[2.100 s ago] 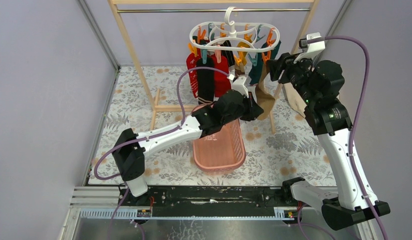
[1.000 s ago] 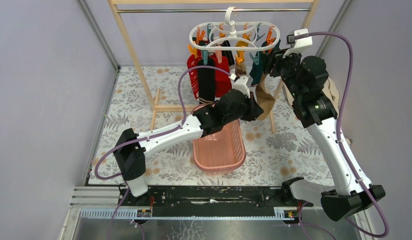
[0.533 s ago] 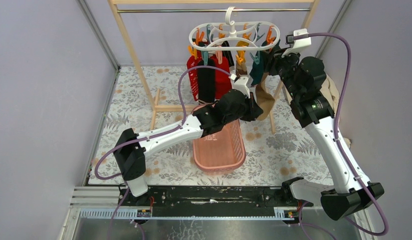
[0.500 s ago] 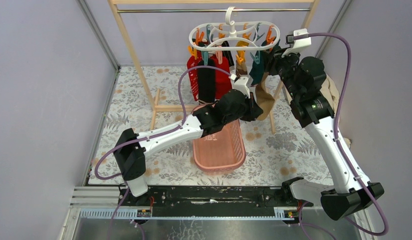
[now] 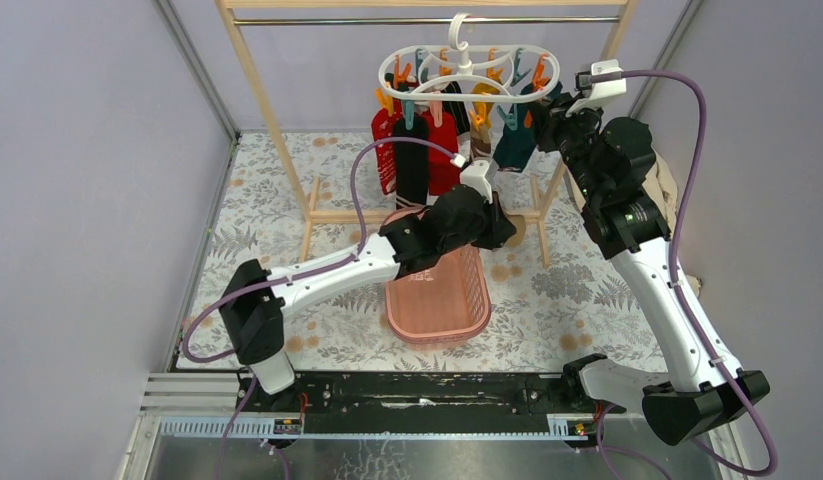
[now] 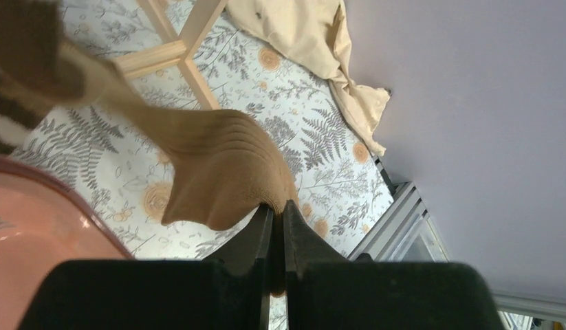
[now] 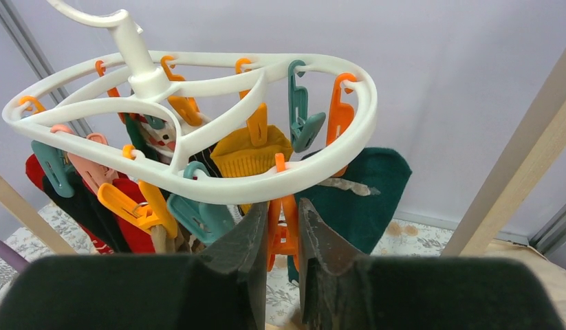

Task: Remove the socks clipped to the hanger
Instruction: Remove the sock from the hanger, then place the sock in the bin.

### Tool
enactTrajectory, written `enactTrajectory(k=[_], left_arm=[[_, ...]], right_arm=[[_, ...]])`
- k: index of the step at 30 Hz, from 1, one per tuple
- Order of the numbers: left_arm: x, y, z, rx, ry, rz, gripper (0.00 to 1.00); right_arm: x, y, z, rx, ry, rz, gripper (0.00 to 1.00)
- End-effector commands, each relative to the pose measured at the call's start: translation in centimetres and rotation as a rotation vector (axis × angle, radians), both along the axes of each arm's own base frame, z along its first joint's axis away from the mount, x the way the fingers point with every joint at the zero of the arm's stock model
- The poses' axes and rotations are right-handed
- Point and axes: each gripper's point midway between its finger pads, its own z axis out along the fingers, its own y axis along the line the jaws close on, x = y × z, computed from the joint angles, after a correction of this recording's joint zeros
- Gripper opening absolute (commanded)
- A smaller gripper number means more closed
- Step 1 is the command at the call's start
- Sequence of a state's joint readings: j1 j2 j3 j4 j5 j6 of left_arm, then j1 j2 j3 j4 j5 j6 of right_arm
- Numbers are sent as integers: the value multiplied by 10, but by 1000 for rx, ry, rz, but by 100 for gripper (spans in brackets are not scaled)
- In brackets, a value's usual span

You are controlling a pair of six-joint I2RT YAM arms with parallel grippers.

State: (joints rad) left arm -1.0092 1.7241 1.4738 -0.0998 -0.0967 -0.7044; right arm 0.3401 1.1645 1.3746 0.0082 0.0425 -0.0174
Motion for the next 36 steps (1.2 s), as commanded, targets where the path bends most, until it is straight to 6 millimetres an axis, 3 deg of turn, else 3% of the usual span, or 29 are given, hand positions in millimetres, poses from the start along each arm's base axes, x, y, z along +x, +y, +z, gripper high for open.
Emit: enactTrajectory(k=[1, 3, 6, 8, 12, 17, 28, 32, 36], left_arm=[[-8, 15, 19, -25, -26, 18, 0], [-14, 20, 25, -27, -22, 7, 0], [-25, 31, 41, -41, -29, -10, 0], [-31, 37, 55, -58, -40, -28, 0], [-45, 45, 83, -101, -61, -75, 0], [-60, 59, 119, -147, -87, -102, 0], [-86, 124, 188, -188, -164, -47, 0], [-93, 142, 192, -172, -160, -29, 0], [-99, 150, 177, -145, -128, -30, 0]], right_arm=[[-9, -2, 21, 30, -63, -2, 17], [-9, -1, 20, 29, -57, 2, 22], [-9, 0, 18, 28, -41, 6, 49], [-9, 0, 14, 25, -31, 5, 61], [-14, -1, 9, 63, -9, 8, 73], [-26, -7, -13, 71, 59, -5, 87], [-69, -22, -63, 121, 198, -26, 96], [-81, -21, -83, 130, 243, -9, 97], [-91, -17, -98, 140, 285, 22, 97]])
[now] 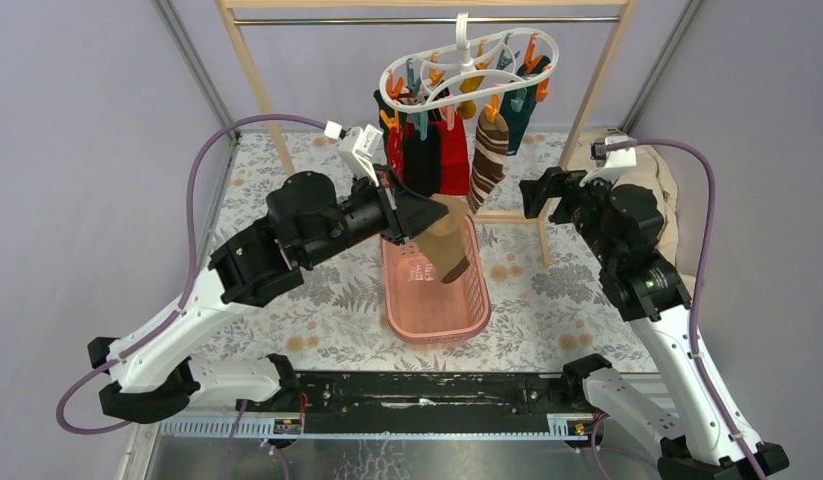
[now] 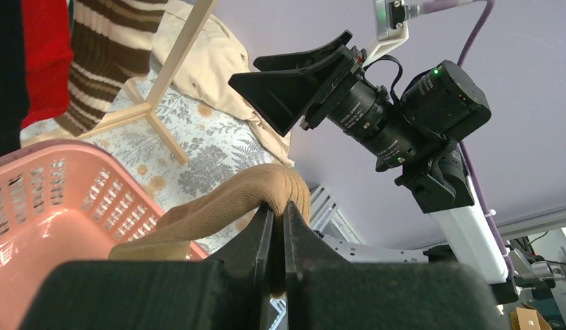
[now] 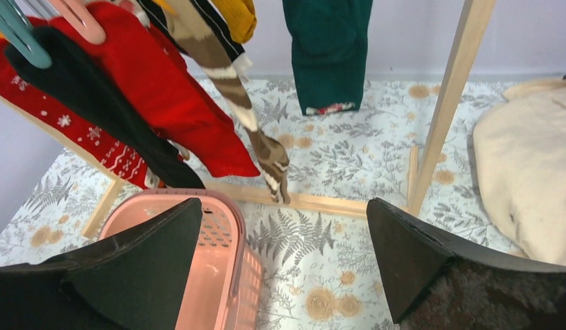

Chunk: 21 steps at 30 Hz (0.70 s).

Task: Remove the socks clipped to the hanger
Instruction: Place the sock in the bin.

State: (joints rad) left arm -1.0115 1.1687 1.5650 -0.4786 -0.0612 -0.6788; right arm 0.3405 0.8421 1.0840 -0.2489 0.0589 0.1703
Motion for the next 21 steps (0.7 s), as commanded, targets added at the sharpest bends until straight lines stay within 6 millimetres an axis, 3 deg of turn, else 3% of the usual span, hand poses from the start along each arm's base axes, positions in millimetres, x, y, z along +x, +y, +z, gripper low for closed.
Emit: enactTrajectory(k=[1, 9, 13, 15, 18, 21], left_arm=[[-3, 8, -29, 83, 41, 12, 0], [-8, -11, -120, 176, 182, -44, 0], [-8, -9, -163, 218, 243, -25, 8], [-8, -8, -183, 251, 268, -15, 15], [-8, -6, -212, 315, 309, -6, 38], [-7, -6, -230, 360, 334, 2, 52]], right_arm=[[-13, 7, -7, 44, 24, 40, 98], [-26, 17, -33, 76, 94, 102, 98], [-29, 22, -48, 84, 131, 125, 99], [-30, 24, -55, 85, 149, 136, 99], [-32, 27, -65, 87, 176, 154, 99], [-34, 29, -75, 89, 201, 162, 99]])
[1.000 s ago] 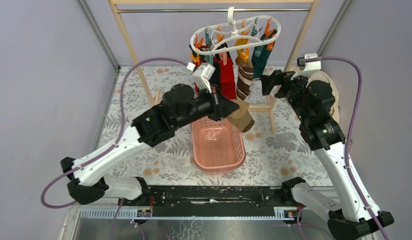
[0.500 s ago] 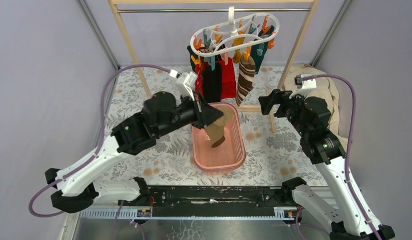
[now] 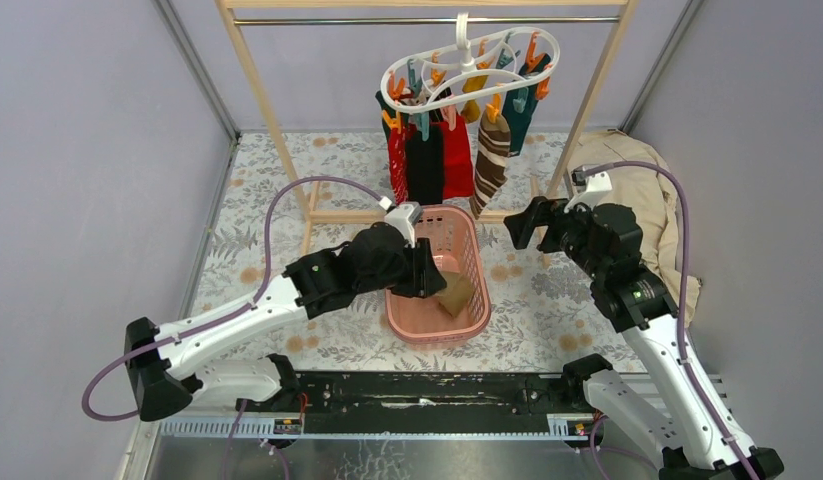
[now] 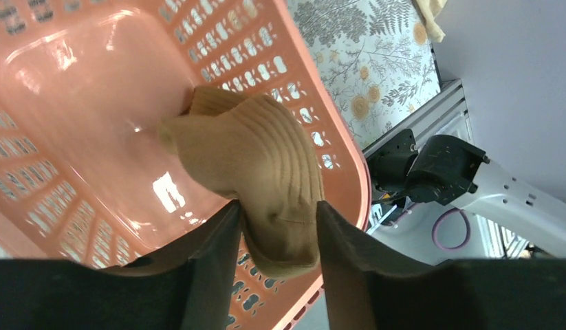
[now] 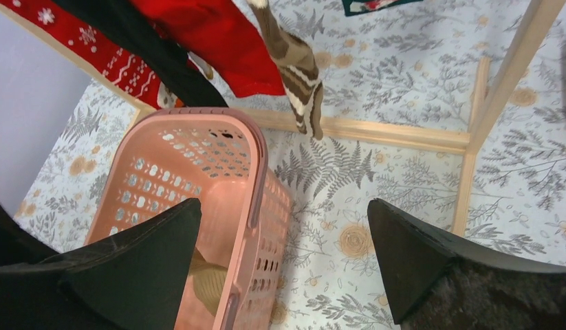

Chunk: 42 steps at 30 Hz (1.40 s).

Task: Remove the socks clipped to the hanger
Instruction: Place the sock in the bin.

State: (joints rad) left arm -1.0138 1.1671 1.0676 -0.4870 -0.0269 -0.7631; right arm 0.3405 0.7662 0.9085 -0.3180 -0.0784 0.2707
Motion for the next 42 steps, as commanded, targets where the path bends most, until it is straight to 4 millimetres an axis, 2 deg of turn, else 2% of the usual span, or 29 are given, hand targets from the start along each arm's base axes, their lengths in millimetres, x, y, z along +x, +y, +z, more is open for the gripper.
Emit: enactTrajectory(k=[1, 5, 6, 7, 8, 14, 21, 27, 34, 42], left_arm=[[7, -9, -10, -1, -5, 9, 54], [8, -9, -11, 20, -8, 8, 65], [9, -9, -10, 22, -11, 10, 75], [10, -7, -9, 27, -15, 15, 93], [11, -6, -7, 29, -21, 19, 98], [12, 2, 10, 28, -50, 42, 99], [5, 1, 65, -104, -98, 17, 99], [-1, 8, 91, -174, -125, 14, 99], [2, 38, 85, -166, -152, 126, 99], [14, 85, 71, -75, -191, 313, 99]], right_arm=[[-6, 10, -2, 33, 7, 46, 99], [-6, 12, -11, 29, 34, 58, 100], [-6, 12, -13, 28, 39, 60, 100], [-6, 13, -15, 26, 44, 61, 100], [-7, 13, -17, 28, 49, 65, 100], [-6, 15, -25, 31, 68, 71, 100], [-5, 19, -30, 42, 85, 81, 100], [-4, 20, -27, 52, 87, 83, 100], [4, 23, -23, 57, 75, 83, 99], [23, 34, -27, 102, 65, 82, 94]])
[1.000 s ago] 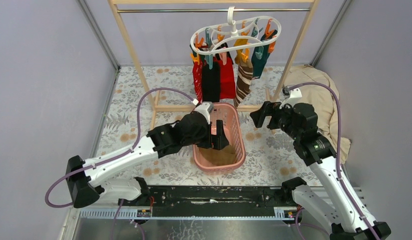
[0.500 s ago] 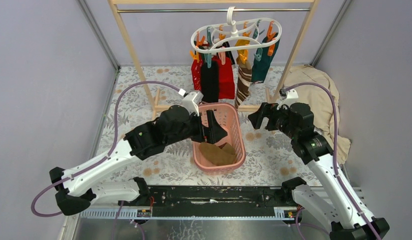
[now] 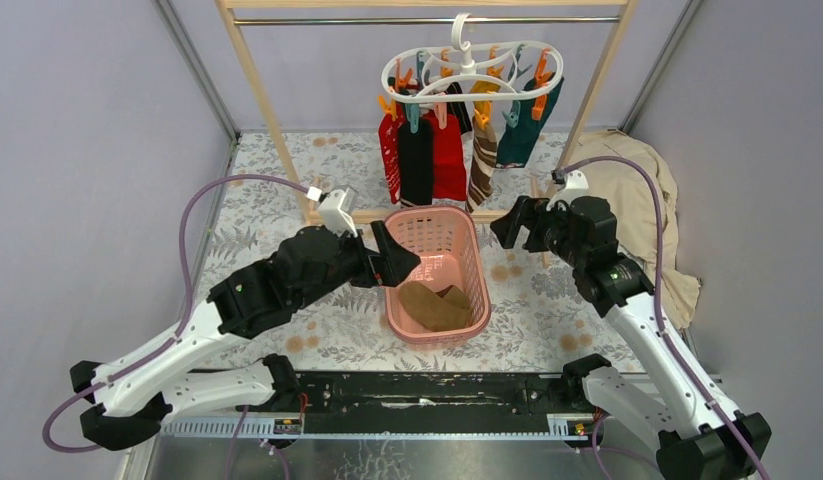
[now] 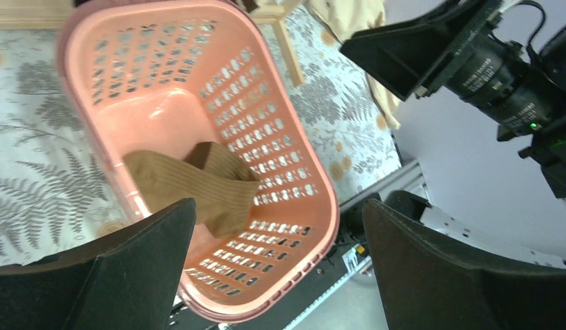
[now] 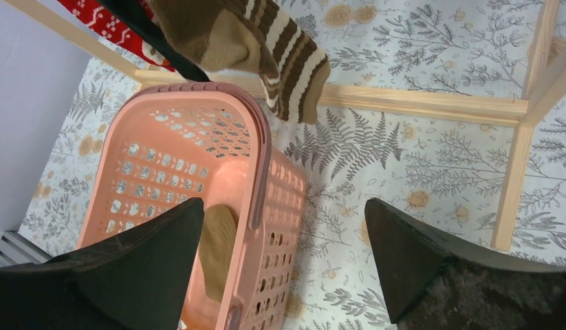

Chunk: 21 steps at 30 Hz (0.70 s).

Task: Remove the socks clipped to the hanger
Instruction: Place the sock in the bin.

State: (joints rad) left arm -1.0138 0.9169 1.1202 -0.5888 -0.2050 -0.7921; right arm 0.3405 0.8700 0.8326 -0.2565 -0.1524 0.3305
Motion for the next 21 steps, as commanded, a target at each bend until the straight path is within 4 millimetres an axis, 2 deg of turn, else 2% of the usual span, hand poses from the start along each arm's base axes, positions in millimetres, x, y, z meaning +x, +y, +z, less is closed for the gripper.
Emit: enactTrajectory(k=[1, 7, 10, 15, 19, 21], left_arm=[[16, 34, -13, 70, -27, 173, 99], [35, 44, -19, 149, -85, 256, 99], [54, 44, -21, 210, -125, 290, 99], [107, 60, -27, 258, -142, 360, 99], [146, 77, -34, 228, -147, 388, 99], [165, 79, -35, 210, -167, 388, 98]], right_arm=[[14, 17, 22, 81, -78, 38, 93], [27, 27, 31, 105, -102, 63, 89], [30, 28, 36, 106, -109, 65, 88], [22, 27, 37, 115, -103, 70, 87], [12, 21, 39, 98, -109, 63, 85], [6, 19, 40, 94, -111, 64, 85]])
